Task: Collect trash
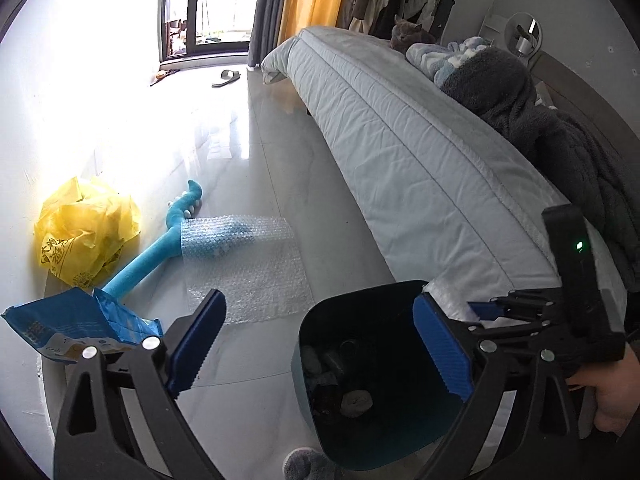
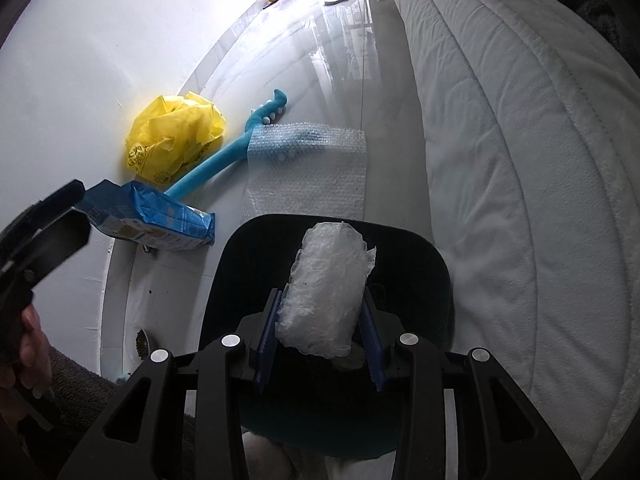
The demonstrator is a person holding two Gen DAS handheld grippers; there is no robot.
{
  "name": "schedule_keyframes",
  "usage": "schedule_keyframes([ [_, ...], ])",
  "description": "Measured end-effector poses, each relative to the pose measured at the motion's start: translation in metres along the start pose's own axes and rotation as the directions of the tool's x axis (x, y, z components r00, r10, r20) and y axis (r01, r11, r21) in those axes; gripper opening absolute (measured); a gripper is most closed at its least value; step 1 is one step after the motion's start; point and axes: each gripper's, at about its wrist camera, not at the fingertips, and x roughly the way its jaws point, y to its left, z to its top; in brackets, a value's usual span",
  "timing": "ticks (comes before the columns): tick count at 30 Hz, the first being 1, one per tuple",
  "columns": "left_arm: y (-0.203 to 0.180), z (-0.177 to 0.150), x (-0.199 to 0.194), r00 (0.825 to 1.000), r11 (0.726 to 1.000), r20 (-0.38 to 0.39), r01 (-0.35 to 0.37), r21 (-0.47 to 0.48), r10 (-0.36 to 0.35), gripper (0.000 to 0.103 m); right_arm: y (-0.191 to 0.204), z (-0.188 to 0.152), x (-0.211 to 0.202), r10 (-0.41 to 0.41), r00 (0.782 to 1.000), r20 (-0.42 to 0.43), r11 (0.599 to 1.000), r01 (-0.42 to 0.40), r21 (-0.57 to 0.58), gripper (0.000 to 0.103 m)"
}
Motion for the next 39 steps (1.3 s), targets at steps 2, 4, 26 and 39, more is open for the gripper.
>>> schedule_keyframes([
  [2,0.001,0.003,-0.009,0.999,1.0,0.037,0.003,-0.021,-0.002,0.096,0.002,-0.001,0.007,-0.018,1.0,-0.021,1.0,0.018,-0.012,0.04],
  [4,-0.001,0.008,-0.018,0.997,0.999,0.071,0.008,-0.032,-0.006,0.096,0.003,-0.001,0.015,-0.037,0.998,-0.041,0.999,0.037,-0.019,0.04],
  [26,-0.059,0.021,-0.111,0.949,1.0,0.315,-0.019,0.022,0.012,0.1,-0.007,-0.022,-0.087,-0.078,0.969,0.233,0.997,0.074,0.026,0.088],
  [39,-0.12,0.01,-0.139,0.927,0.986,0.372,-0.1,0.131,0.045,0.1,-0.064,-0.079,-0.248,-0.248,0.803,0.542,0.968,0.22,0.117,0.099],
])
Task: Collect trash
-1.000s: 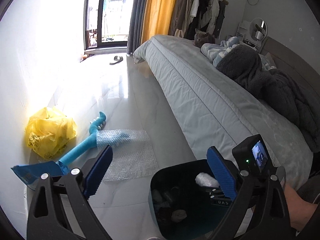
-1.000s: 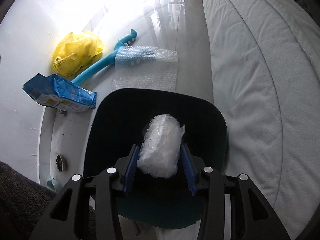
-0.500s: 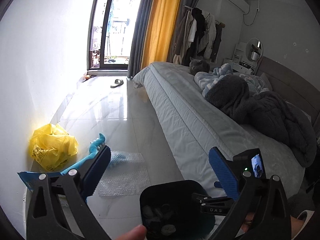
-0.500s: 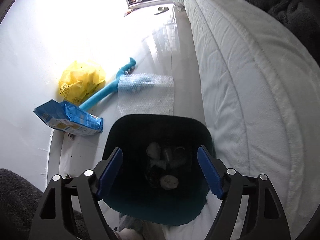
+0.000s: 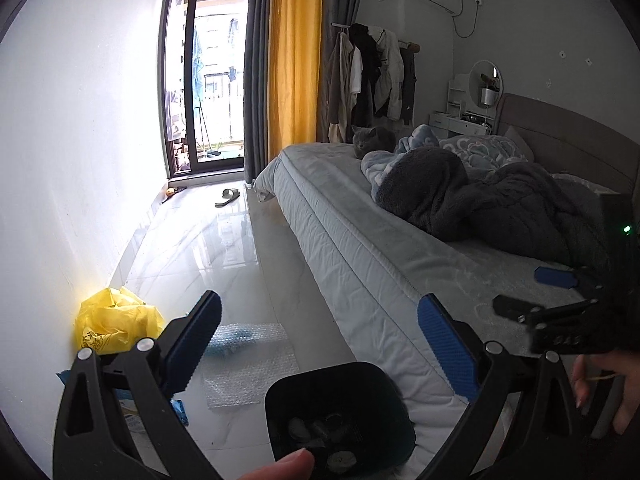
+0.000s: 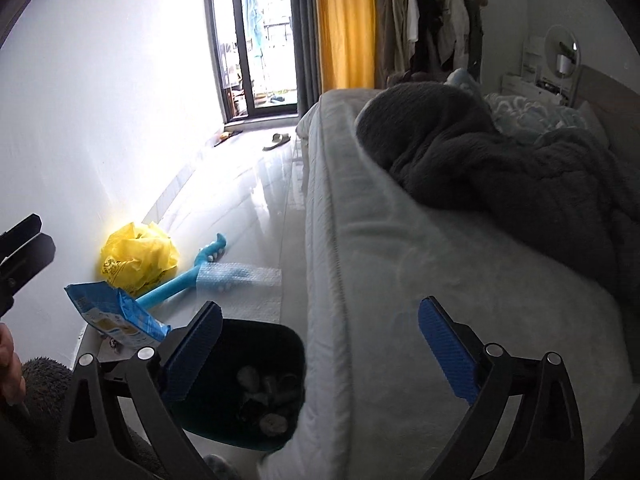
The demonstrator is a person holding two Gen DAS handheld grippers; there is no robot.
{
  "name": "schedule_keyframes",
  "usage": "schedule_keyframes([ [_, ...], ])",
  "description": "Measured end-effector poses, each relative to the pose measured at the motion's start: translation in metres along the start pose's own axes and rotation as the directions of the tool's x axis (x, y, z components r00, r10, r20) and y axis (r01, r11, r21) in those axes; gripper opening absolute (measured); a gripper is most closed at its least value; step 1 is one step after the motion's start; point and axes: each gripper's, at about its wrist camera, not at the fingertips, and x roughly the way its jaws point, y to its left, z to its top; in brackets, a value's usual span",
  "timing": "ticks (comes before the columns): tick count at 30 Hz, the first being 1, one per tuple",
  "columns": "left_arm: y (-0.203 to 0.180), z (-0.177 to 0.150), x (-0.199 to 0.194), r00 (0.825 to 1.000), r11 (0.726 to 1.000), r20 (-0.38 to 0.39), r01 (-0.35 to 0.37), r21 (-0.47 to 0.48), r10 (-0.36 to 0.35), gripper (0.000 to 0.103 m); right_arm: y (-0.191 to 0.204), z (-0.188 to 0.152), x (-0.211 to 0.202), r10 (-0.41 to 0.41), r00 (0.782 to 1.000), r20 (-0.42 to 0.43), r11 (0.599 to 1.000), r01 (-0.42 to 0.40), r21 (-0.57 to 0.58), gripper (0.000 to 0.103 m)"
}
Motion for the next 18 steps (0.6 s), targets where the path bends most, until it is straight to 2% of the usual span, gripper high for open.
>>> schedule_keyframes([
  [10,-0.028,-0.006,-0.008,1.0,0.999,-0.008,0.029,0.019,-0.029,0.1,-0.078,-0.023,-0.096,-0.122,0.985,0.121,0.991,0.113,0.076,0.1],
  [14,-0.036,-0.013,-0.012,0.999,0.999,-0.01,0.032,0.028,-0.032,0.1,-0.1,-0.041,-0.122,-0.136,0.978,0.161,0.986,0.118,0.116,0.1],
  [18,-0.045,-0.021,-0.011,0.999,0.998,-0.006,0.038,0.046,-0.038,0.1,-0.105,-0.062,-0.13,-0.163,0.976,0.147,0.982,0.145,0.124,0.1],
])
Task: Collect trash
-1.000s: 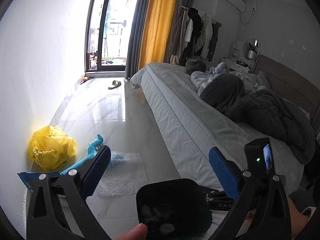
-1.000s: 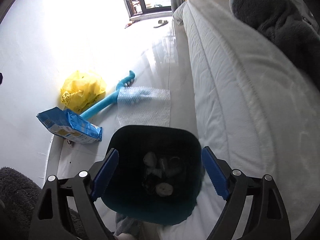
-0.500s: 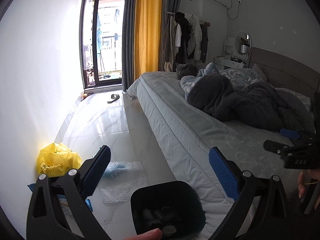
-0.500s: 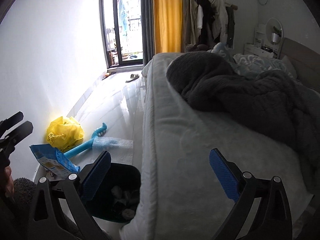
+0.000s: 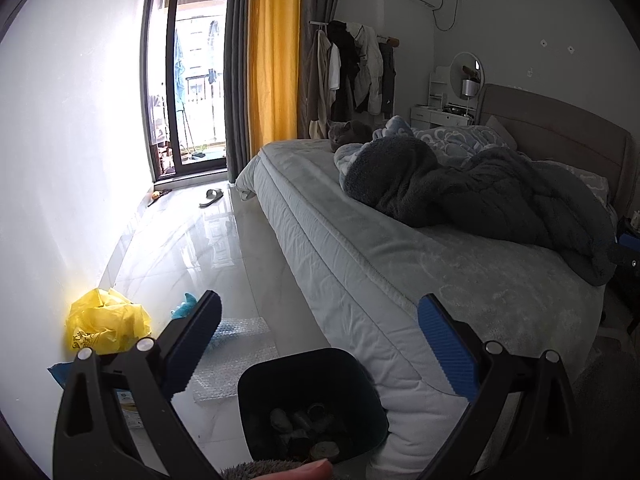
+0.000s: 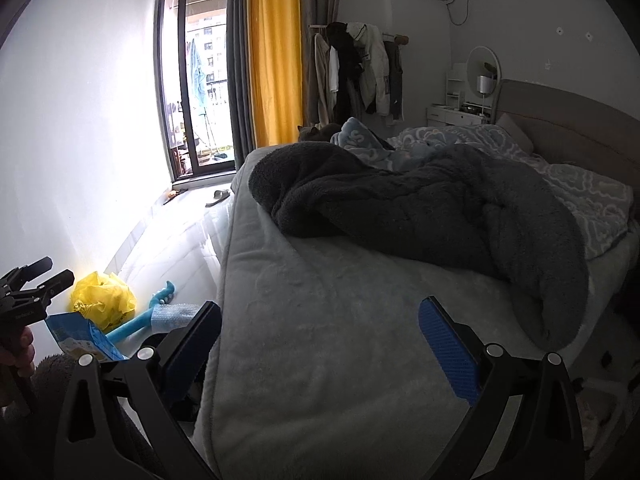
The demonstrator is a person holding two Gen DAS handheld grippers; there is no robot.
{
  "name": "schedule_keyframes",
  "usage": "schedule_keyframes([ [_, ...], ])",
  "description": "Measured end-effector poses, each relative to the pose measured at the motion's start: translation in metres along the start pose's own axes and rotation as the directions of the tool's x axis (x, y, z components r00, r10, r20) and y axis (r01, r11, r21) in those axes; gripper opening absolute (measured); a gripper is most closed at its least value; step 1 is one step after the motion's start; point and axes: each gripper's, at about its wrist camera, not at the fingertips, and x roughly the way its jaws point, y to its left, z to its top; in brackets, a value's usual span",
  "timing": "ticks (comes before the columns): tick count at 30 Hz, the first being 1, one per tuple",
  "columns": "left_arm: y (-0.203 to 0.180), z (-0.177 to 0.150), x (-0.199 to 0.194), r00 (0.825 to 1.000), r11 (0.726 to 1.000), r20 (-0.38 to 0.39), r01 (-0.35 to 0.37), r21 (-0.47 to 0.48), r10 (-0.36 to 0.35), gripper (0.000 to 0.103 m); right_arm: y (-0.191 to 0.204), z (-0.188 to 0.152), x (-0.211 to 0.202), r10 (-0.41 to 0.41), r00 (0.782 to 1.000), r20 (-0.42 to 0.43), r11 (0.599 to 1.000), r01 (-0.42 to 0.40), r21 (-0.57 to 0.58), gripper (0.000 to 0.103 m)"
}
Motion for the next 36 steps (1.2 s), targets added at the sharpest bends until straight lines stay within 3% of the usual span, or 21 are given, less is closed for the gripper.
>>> schedule_keyframes([
  [6,-0.004,-0.005,0.004,1.0,0.999,-0.009,0.024,-0.028,-0.024,0.1,-0.012,-0.019,-0.003,0.021,1.0,0.014,1.0,-0.021,-0.001,0.1],
  [9,-0.005,-0.005,0.002,1.0,0.999,-0.002,0.024,-0.029,-0.024,0.1,-0.017,-0.021,-0.01,0.075,0.996,0.04,0.997,-0.076,0.007,0.1],
  [15,-0.007,-0.003,0.001,1.0,1.0,0.008,0.018,-0.012,-0.018,0.1,-0.023,-0.021,-0.011,0.107,0.993,0.048,0.993,-0.109,0.036,0.1],
  [36,-0.012,-0.003,-0.002,1.0,1.0,0.012,0.017,0.014,-0.017,0.1,-0.016,-0.023,-0.009,0.118,0.992,0.039,0.993,-0.119,0.018,0.1],
])
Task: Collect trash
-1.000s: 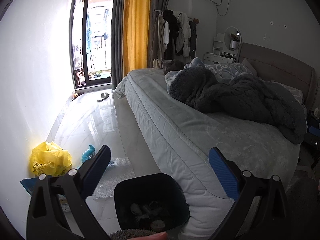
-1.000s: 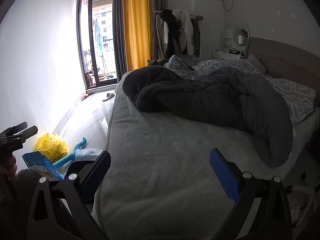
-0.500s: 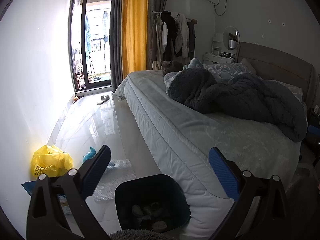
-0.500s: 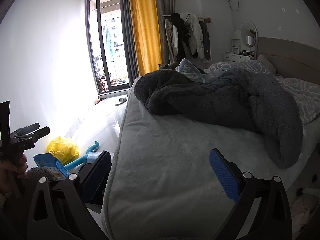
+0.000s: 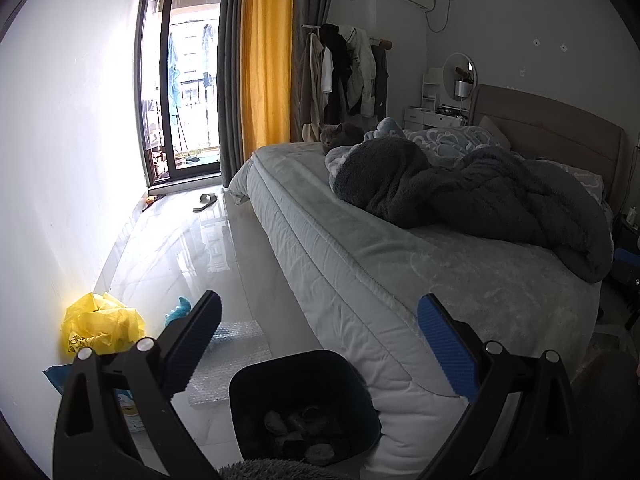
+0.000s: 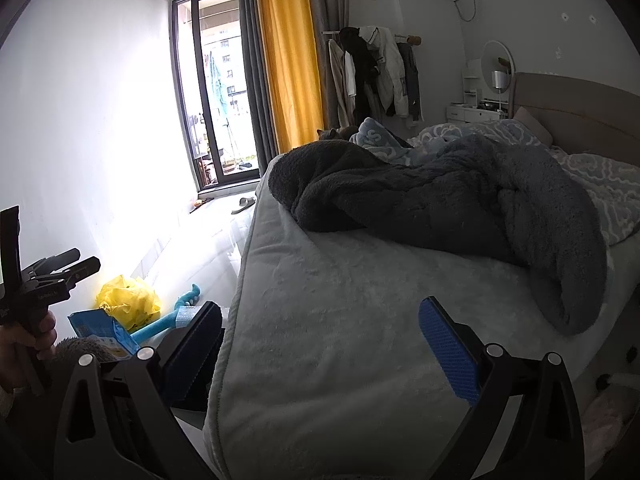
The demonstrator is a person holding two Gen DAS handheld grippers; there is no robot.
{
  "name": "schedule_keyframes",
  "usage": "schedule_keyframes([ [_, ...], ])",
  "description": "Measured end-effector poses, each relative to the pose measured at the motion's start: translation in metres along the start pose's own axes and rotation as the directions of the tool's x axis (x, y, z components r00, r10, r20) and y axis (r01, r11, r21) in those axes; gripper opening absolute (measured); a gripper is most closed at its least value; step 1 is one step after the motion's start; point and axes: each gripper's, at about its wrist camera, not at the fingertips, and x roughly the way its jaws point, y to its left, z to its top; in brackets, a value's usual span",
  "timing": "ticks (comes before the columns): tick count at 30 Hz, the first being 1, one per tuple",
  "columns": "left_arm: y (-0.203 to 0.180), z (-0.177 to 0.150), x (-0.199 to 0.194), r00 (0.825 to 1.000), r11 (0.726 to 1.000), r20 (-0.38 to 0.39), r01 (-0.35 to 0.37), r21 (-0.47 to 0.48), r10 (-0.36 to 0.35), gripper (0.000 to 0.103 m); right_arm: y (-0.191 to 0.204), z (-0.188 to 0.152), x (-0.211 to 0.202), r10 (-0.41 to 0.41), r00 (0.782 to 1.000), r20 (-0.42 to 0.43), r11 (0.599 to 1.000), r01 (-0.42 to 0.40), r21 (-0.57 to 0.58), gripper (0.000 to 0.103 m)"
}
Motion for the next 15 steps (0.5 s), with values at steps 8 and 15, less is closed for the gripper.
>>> schedule_keyframes([
  [8,-0.0005,0.0004,0.0003,1.0,1.0,-0.001,0.0,-0.001,0.0,0.1,-0.0009,0.0,-0.0005,0.0,1.0,0.0,1.0,0.0,0.004,0.1],
  [15,-0.0002,0.0003,0.0003,1.0,1.0,-0.001,0.0,0.0,0.0,0.1,-0.0012,-0.0002,-0.0008,-0.004,1.0,-0.003,1.0,0.004,-0.003,0.1],
])
